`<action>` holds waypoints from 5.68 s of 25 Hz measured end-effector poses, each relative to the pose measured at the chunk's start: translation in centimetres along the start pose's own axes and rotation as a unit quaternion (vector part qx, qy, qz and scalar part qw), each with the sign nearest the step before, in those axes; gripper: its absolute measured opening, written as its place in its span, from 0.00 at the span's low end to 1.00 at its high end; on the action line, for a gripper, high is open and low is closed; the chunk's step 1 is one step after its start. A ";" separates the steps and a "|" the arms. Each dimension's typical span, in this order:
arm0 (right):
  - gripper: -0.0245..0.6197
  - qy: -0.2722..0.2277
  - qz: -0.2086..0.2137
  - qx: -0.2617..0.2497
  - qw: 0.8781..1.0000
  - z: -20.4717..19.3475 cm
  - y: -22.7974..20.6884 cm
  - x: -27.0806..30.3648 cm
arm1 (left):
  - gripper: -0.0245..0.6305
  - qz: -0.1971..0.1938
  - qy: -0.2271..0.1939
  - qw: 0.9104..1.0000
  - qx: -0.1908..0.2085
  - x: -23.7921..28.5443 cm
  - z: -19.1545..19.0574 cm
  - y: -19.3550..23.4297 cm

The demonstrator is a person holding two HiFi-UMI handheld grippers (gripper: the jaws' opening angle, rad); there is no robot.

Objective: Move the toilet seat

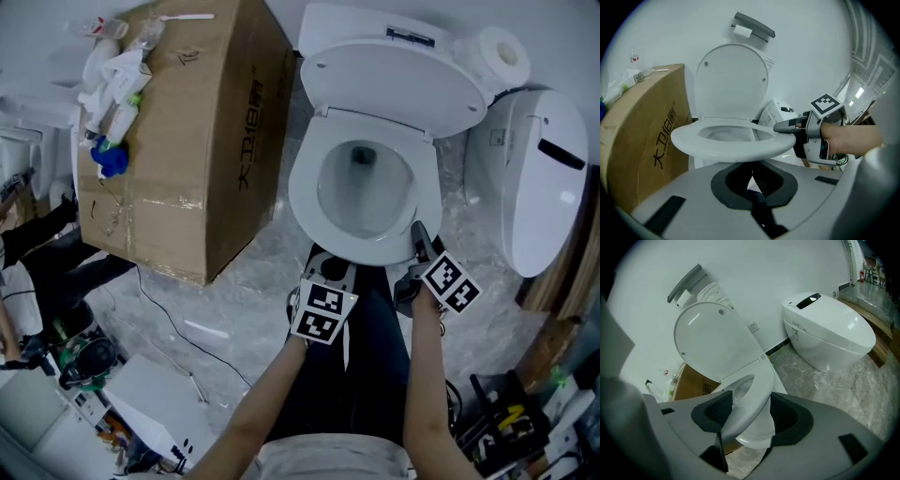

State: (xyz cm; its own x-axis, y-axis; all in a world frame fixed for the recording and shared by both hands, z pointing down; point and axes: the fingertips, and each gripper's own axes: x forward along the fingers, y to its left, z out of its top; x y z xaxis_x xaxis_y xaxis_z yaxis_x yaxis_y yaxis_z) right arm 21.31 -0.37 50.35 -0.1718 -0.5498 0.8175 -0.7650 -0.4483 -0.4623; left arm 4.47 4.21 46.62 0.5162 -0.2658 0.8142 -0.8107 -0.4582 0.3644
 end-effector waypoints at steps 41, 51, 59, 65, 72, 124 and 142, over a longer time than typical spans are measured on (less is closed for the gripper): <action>0.09 -0.176 -0.012 -0.192 0.965 9.5 8.6 -7.5 | 0.06 0.031 -0.118 0.991 0.050 -3.0 14.4 0.5; 0.09 -0.182 -0.016 -0.207 0.961 10.0 9.8 -7.3 | 0.06 0.039 -0.153 0.987 0.038 -3.4 18.5 1.2; 0.09 -0.181 0.001 -0.198 0.963 10.8 10.6 -6.5 | 0.06 0.044 -0.174 0.983 0.033 -3.3 21.1 1.7; 0.09 -0.188 0.012 -0.206 0.960 11.9 12.0 -5.6 | 0.06 0.043 -0.187 0.981 0.037 -3.0 23.3 2.1; 0.07 -0.190 0.014 -0.221 0.957 12.7 13.2 -4.5 | 0.06 0.047 -0.198 0.978 0.044 -2.4 25.9 2.7; 0.07 -0.153 0.040 -0.213 0.964 11.3 14.5 -1.6 | 0.06 0.054 -0.240 0.968 0.050 0.3 34.1 5.2; 0.06 -0.183 0.057 -0.223 0.956 9.4 16.0 -4.7 | 0.06 0.062 -0.207 0.976 0.031 -2.1 24.6 5.1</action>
State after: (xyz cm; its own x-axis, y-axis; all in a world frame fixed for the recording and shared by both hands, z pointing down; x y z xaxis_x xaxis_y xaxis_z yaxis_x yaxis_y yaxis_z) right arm 15.73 -11.58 35.84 -0.1035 -0.8240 0.5570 -0.9568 -0.0705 -0.2821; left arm 6.06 -18.42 35.58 0.4931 -0.6370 0.5925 -0.8625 -0.4472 0.2370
